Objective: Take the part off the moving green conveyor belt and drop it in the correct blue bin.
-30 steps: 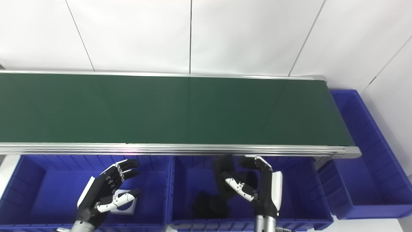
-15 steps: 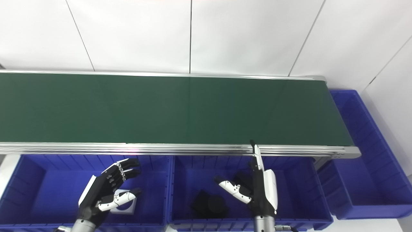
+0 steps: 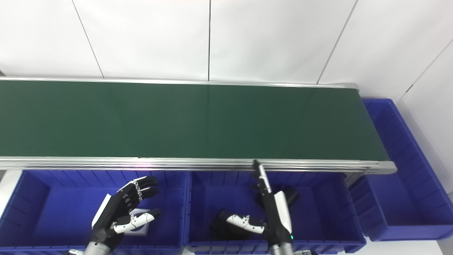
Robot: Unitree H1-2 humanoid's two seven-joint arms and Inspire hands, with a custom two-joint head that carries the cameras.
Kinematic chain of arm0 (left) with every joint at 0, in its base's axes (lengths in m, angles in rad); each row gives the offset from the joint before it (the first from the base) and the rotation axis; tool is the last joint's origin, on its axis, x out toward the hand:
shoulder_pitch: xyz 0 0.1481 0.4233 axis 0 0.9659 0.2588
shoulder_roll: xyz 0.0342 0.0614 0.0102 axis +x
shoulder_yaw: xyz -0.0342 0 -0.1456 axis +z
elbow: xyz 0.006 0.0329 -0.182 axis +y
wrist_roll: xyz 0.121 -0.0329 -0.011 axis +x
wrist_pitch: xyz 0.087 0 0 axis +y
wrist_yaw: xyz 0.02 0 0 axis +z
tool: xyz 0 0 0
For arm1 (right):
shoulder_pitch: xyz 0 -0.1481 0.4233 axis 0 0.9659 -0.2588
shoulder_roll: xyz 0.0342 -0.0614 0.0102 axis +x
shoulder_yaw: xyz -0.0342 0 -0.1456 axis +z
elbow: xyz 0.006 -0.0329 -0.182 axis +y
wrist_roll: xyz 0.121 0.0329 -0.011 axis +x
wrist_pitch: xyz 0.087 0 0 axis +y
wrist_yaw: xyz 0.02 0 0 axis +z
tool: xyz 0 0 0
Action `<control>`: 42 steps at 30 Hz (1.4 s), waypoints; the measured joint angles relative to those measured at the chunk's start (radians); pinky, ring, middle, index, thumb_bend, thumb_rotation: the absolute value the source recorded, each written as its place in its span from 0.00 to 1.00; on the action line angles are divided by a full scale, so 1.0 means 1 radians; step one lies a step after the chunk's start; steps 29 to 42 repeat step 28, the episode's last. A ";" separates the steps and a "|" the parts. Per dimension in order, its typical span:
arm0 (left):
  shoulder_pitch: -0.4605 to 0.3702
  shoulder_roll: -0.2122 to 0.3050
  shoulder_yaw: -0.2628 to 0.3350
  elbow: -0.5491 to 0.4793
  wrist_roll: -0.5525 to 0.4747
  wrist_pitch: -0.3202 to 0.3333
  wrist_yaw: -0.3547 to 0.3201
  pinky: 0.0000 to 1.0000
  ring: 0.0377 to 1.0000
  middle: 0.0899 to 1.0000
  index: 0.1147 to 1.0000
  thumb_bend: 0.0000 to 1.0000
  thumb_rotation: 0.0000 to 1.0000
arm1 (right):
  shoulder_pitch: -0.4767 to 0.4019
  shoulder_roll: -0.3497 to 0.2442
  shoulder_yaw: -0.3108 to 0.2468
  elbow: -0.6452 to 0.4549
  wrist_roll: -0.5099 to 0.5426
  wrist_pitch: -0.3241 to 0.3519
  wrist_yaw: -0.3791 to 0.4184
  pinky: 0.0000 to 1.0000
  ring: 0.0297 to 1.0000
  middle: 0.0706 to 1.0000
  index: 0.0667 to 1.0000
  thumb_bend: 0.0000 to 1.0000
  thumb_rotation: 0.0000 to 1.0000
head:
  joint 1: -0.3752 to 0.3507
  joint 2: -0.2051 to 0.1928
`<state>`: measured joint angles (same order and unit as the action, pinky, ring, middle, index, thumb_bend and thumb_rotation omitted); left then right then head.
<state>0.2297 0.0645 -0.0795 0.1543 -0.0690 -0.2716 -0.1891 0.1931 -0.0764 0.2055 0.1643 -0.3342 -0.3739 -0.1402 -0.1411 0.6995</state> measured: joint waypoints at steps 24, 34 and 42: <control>-0.019 -0.019 0.009 0.099 -0.024 -0.139 0.001 0.90 0.85 0.82 0.74 0.61 0.00 | -0.018 -0.001 0.032 0.150 0.075 -0.037 0.052 0.72 0.80 0.85 0.84 0.69 0.07 | 0.037 -0.092; -0.019 -0.029 0.015 0.110 -0.024 -0.149 0.001 0.92 0.86 0.83 0.74 0.61 0.00 | -0.017 -0.002 0.031 0.150 0.073 -0.037 0.046 0.73 0.81 0.85 0.84 0.69 0.06 | 0.037 -0.095; -0.019 -0.029 0.015 0.110 -0.024 -0.149 0.001 0.92 0.86 0.83 0.74 0.61 0.00 | -0.017 -0.002 0.031 0.150 0.073 -0.037 0.046 0.73 0.81 0.85 0.84 0.69 0.06 | 0.037 -0.095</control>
